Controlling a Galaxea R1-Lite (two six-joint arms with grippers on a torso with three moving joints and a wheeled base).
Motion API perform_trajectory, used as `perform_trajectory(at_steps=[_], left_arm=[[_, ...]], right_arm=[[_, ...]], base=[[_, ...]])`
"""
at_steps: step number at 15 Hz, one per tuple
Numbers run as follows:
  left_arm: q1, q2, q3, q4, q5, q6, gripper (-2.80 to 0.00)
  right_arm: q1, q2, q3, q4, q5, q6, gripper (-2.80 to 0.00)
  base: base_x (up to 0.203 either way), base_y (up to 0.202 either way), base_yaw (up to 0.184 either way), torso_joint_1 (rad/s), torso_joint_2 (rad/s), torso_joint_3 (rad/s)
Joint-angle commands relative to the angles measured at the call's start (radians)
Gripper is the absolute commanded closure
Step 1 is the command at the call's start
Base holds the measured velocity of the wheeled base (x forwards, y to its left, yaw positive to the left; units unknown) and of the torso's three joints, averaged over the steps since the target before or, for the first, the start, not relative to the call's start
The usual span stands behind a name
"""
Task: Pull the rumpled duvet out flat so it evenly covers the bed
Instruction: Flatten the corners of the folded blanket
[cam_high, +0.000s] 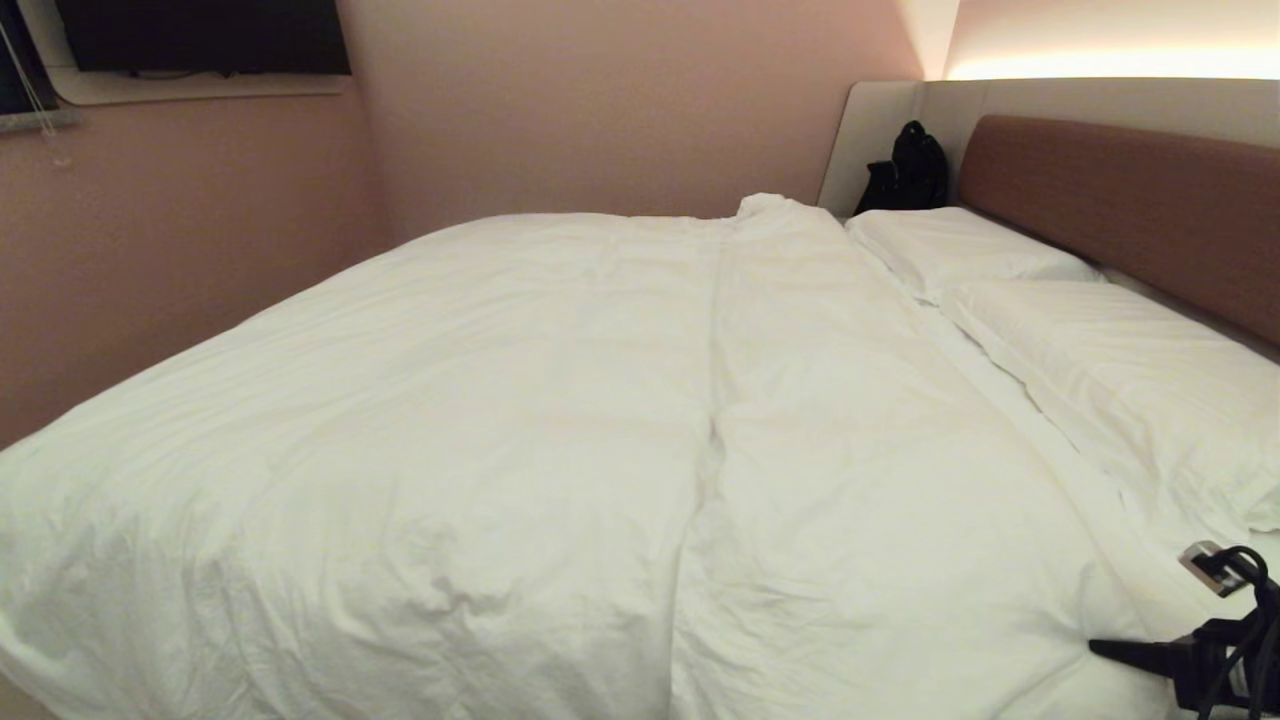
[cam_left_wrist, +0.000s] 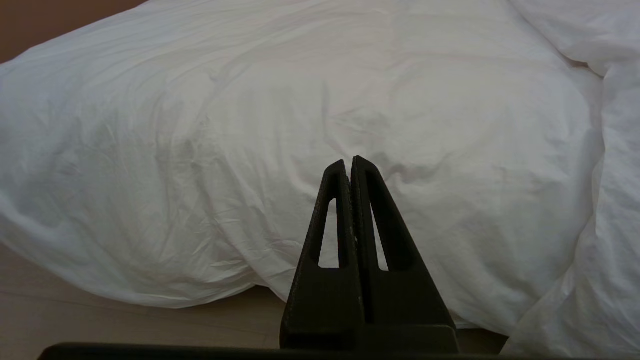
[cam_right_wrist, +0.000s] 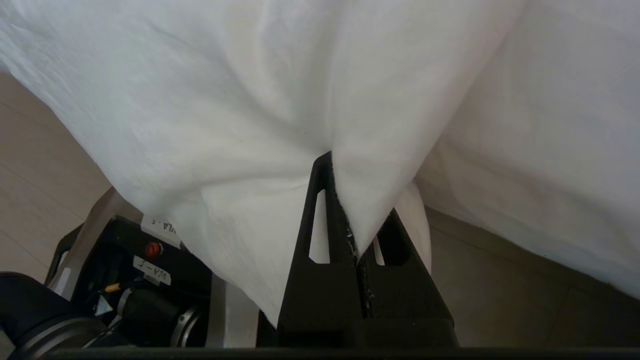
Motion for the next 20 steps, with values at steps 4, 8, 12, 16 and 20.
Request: perform_trajectory(at_steps=[4,8,12,16,20], left_arm=[[0.000,0.000,0.000,0.000,0.000,0.000,0.00],[0.000,0.000,0.000,0.000,0.000,0.000,0.00],[0.000,0.000,0.000,0.000,0.000,0.000,0.00],[0.000,0.000,0.000,0.000,0.000,0.000,0.00],[0.000,0.000,0.000,0.000,0.000,0.000,0.00]], right_arm=[[-0.033,-0.019,0.050,-0.001,-0.068,-0.021,0.00],[-0.052,-0.022,0.079,-0.002,-0.071,-0.035,0.00],[-0.058,-0.030,0.110,-0.008,-0.072,-0.042,0.00],[-0.080,-0.039,0.121,-0.007,-0.071,-0.047,0.00],[-0.083,-0.039,0.127,-0.008,-0.071,-0.047,0.00]], base=[[0.000,0.000,0.000,0.000,0.00,0.000],[0.000,0.000,0.000,0.000,0.00,0.000],[0.000,0.000,0.000,0.000,0.00,0.000],[0.000,0.000,0.000,0.000,0.00,0.000],[0.000,0.000,0.000,0.000,0.00,0.000]])
